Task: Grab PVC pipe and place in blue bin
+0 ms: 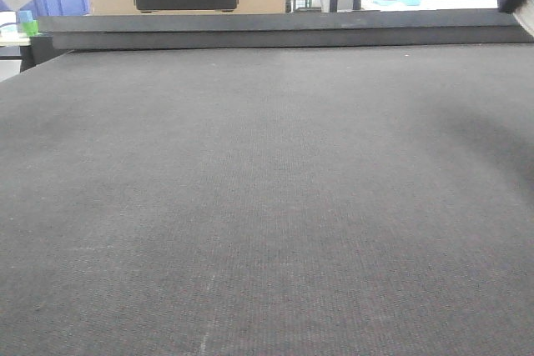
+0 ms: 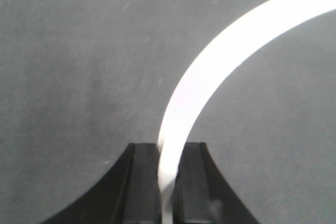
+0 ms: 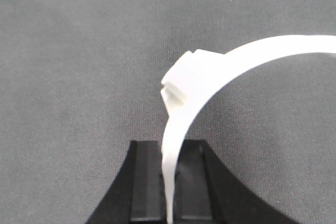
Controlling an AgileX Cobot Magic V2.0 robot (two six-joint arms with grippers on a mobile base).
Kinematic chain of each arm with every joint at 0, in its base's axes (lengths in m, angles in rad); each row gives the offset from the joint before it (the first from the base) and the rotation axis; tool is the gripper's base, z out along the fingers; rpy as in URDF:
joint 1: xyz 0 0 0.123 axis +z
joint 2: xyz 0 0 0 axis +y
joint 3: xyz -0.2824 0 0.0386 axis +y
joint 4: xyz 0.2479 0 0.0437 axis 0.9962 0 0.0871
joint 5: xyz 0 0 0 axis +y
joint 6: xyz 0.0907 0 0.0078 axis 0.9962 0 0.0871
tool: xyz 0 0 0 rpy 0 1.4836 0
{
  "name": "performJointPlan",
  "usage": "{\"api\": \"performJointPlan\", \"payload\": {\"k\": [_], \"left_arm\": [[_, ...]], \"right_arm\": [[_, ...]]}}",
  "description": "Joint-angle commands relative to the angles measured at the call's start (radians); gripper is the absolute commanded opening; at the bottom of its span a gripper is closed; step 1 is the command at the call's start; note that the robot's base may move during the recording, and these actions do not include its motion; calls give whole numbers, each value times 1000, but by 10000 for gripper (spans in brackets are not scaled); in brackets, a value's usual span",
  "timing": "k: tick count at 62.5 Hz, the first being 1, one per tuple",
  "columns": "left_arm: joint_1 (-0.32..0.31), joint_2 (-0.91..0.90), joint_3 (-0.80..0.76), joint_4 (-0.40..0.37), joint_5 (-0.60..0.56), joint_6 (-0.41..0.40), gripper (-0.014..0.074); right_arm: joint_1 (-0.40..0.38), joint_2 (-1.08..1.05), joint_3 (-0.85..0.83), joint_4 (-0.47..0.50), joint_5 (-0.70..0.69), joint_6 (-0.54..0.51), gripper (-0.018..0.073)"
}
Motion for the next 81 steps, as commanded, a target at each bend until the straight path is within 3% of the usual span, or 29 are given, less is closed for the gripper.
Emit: {"api": "performJointPlan", "payload": {"k": [1,16,37,52,64,81], "left_arm": [[-13,-41,73,-18,-84,-2,-111],[-13,-165,341,-31,-314,-2,-111],[-13,-400,617,-31,-612,-2,-111],[-13,-583,662,13,-621,-2,-111],[-13,-736,662,106,-621,-2,-111],[-13,-886,662,107,-621,-2,-111]], "right_arm": [[-5,-83,88,-10,-135,-8,-160],[-5,-283,293,-111,-303,-8,-160],[-5,-526,514,-111,-522,-8,-160],[-5,-670,538,-111,-520,-8,-160],[-5,-784,538,-111,-563,-8,-160],[-5,-891,538,-111,-571,-8,-160]]}}
